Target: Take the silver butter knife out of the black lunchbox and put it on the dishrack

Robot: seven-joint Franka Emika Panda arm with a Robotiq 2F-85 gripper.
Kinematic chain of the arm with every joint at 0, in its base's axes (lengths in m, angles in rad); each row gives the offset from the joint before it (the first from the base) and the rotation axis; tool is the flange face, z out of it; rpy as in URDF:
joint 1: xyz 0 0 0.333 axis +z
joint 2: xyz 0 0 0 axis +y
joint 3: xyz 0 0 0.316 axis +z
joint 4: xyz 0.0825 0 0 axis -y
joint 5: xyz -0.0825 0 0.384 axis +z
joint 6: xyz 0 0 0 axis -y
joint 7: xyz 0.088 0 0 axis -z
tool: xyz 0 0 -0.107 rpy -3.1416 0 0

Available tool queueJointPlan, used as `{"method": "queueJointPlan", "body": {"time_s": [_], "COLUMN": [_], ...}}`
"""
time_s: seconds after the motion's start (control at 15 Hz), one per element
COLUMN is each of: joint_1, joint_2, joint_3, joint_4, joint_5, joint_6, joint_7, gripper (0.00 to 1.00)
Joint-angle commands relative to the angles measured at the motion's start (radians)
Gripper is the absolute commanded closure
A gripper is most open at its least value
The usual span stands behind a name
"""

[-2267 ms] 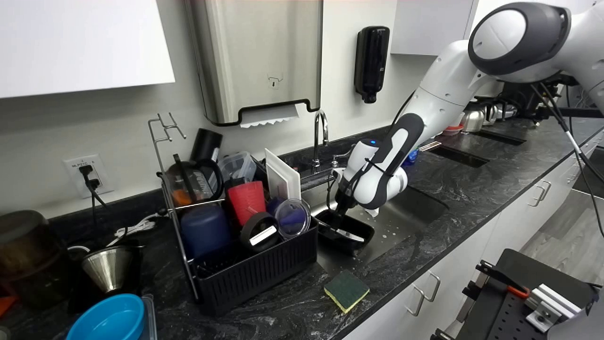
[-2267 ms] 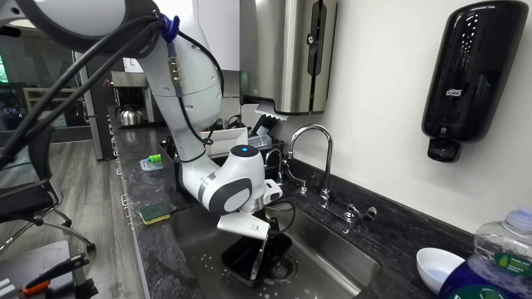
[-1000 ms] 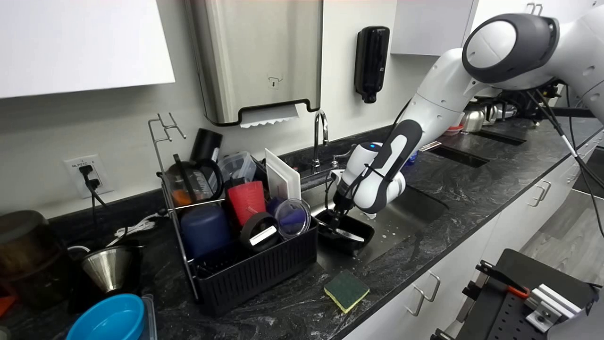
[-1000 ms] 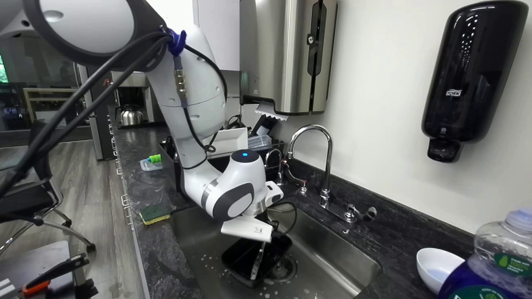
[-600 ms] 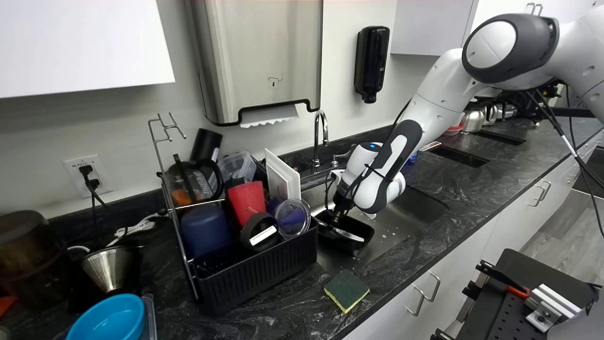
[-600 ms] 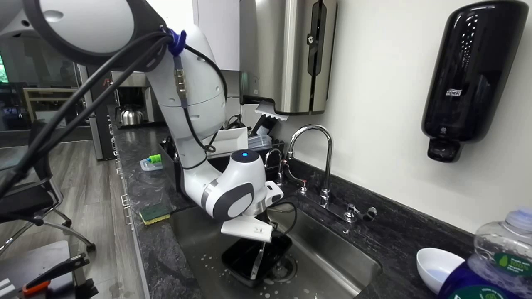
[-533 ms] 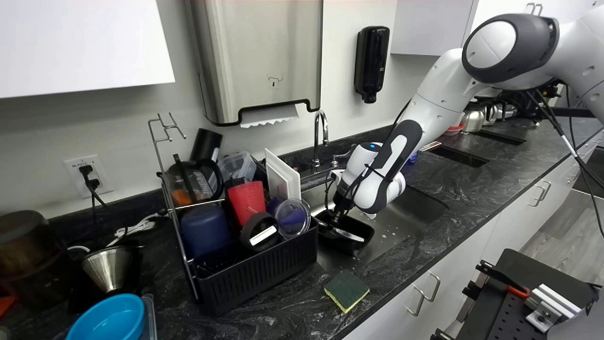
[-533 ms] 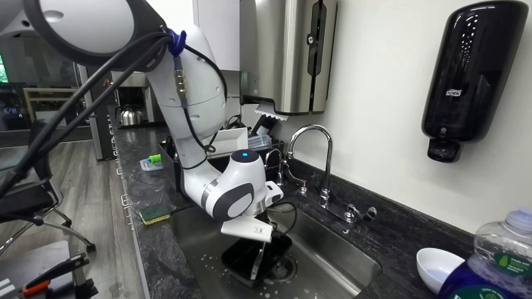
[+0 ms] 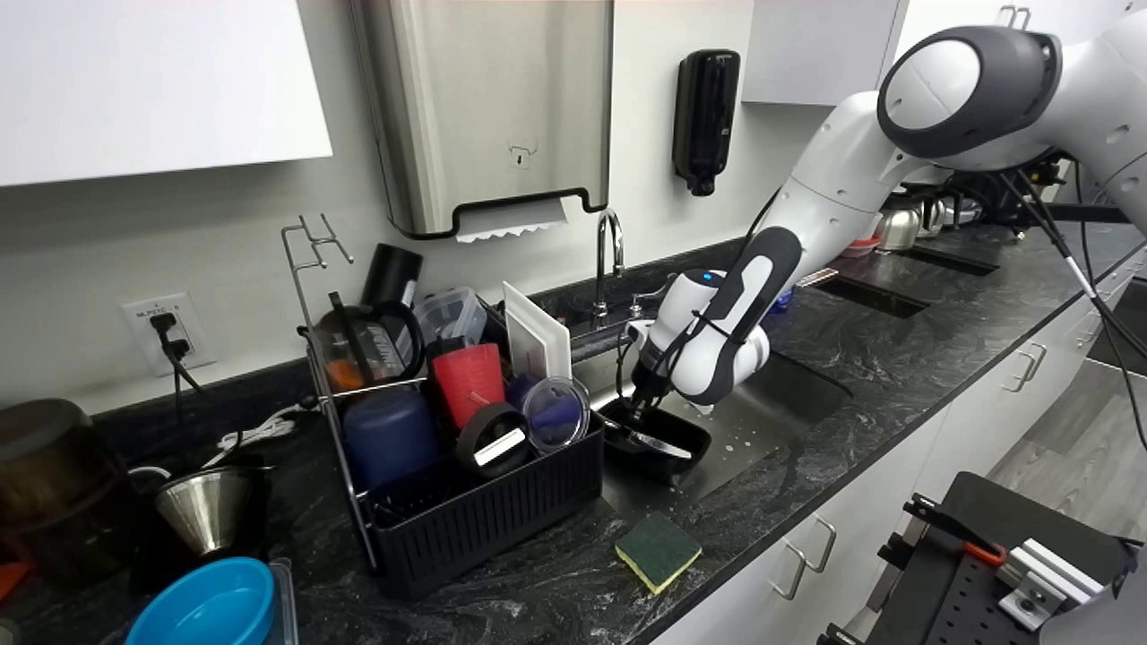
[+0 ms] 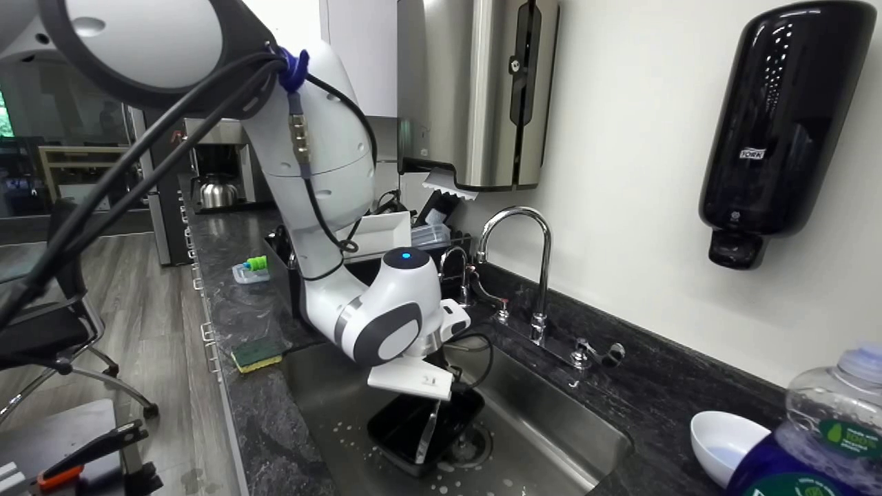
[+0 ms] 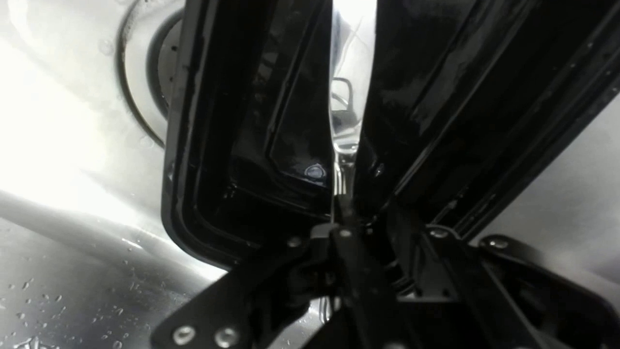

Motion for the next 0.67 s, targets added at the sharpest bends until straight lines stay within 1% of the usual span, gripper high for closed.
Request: {"method": "queueJointPlan", "body": {"time_s": [0.0, 0.07, 0.4, 0.47, 0.6], "joint_1": [0.004, 0.007, 0.012, 0.012, 0.011], "joint_2": [0.017, 0.02, 0.035, 0.04, 0.055], "joint_3": [-0.007, -0.009, -0.01, -0.01, -0.012], "joint_4": [0.02, 0.024, 0.042, 0.046, 0.057], "joint_5": [-0.031, -0.033, -0.052, -0.056, -0.062], "joint_6": [0.026, 0.028, 0.027, 0.026, 0.025], "joint_7": [-0.012, -0.013, -0.018, -0.019, -0.02], "gripper": [0.45, 0.39, 0.04, 0.01, 0.0]}}
